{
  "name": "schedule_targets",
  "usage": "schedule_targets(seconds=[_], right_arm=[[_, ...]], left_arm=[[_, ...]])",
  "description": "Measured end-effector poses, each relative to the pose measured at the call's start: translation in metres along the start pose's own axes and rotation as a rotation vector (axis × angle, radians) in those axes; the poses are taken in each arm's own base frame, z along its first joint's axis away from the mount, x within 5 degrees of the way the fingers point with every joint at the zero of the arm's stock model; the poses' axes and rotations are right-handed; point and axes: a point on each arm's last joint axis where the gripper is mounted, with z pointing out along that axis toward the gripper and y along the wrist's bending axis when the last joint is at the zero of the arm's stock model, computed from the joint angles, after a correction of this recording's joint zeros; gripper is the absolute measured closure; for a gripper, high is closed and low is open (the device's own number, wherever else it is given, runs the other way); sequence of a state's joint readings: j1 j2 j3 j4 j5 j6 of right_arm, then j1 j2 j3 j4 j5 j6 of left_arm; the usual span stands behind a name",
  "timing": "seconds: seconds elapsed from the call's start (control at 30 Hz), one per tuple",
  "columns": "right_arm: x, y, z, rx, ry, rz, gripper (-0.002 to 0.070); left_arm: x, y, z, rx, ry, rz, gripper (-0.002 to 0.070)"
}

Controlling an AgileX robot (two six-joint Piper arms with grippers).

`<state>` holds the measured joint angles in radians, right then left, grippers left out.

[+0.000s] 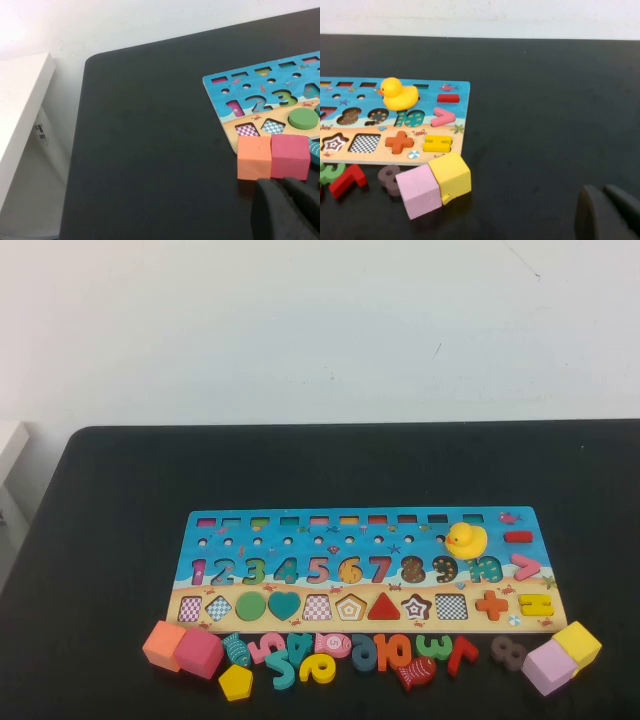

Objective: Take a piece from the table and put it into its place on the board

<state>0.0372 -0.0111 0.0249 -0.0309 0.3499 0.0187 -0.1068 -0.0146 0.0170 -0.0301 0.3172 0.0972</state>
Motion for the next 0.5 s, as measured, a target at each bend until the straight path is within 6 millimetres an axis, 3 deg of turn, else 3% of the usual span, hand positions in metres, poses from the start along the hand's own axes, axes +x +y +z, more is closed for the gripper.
schedule_targets(seconds=[0.5], right_arm=[[0.0000,0.0000,0.0000,0.000,0.000,0.000,0.0657]], left_arm=[[-0.0001,-0.0005,0.0000,0.006,-0.001,-0.013,0.0678]])
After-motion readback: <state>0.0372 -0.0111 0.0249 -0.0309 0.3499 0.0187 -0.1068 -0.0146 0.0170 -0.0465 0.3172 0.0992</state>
